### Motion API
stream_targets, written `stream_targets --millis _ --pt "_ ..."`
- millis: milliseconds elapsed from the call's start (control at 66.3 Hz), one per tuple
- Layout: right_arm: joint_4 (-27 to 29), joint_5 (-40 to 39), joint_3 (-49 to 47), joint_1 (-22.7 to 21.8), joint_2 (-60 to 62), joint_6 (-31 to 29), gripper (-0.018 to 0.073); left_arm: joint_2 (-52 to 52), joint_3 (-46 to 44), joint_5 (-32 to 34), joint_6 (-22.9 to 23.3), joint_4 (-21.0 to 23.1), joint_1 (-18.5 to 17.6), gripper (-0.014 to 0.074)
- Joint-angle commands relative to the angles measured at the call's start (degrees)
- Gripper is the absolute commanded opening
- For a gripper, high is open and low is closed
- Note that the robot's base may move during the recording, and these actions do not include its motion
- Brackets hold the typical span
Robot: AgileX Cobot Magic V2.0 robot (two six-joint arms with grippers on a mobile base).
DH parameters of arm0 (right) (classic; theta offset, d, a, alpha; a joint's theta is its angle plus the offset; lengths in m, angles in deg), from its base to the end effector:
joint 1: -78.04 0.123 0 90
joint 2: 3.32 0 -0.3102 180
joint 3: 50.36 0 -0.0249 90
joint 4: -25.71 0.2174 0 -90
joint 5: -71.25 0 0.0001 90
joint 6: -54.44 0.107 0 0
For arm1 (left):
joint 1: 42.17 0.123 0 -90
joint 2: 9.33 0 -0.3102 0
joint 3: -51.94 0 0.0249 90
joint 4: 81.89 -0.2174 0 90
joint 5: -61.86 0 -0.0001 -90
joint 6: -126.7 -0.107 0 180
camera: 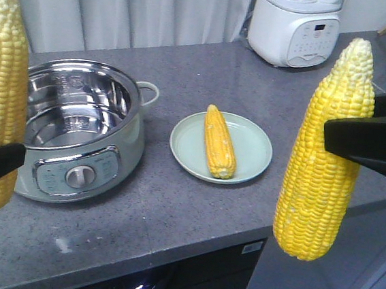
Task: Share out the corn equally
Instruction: 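Drive the base around the counter corner toward the empty plates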
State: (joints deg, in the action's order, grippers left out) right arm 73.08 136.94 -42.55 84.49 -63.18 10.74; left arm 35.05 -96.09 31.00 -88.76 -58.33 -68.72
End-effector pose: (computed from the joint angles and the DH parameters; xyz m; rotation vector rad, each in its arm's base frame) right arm 0.0929 0.0827 0.4525 -0.8573 1.8723 0.6485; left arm 0.0660 -0.0575 0.3882 0.7862 1.6643 -0.3314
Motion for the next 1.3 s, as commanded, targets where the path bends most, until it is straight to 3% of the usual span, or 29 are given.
stream_targets --millis 0,1281 --pt "2.82 -2.96 -1.34 -0.37 0.4 -0.43 0.0204 -0.03 -1.35 4.01 0.12 1.37 0.19 0.0323" --pt "2.82 -2.96 -1.34 -0.37 0.4 -0.43 0.0204 -0.03 -1.35 4.01 0.12 1.37 0.19 0.0323"
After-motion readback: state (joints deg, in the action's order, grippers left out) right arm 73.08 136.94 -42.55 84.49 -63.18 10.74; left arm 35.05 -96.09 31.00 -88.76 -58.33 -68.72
